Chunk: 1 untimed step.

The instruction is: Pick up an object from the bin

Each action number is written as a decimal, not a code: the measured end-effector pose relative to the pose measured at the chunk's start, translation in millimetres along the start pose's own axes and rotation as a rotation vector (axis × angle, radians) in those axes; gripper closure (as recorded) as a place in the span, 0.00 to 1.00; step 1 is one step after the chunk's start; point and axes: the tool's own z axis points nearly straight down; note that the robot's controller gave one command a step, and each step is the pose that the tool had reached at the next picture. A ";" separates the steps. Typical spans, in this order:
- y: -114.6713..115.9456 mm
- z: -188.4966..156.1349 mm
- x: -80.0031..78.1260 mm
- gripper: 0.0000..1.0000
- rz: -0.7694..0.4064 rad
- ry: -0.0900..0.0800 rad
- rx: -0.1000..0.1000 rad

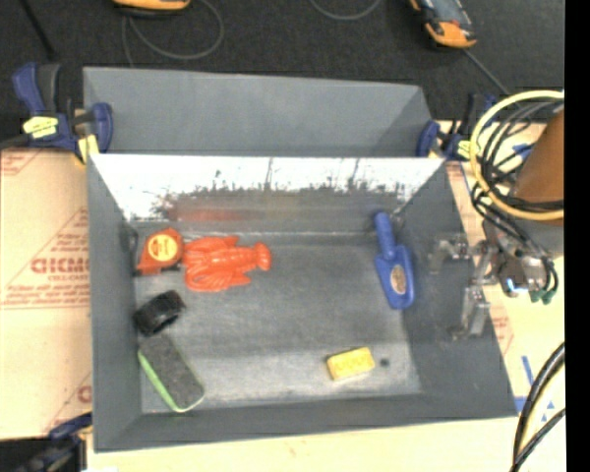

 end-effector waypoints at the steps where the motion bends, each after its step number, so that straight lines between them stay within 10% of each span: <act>1: 0.9 -4.6 -1.3 0.00 -0.004 -0.008 0.002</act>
Offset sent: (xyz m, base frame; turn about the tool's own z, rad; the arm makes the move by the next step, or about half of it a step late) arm 0.0054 0.0903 -0.0902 -0.2201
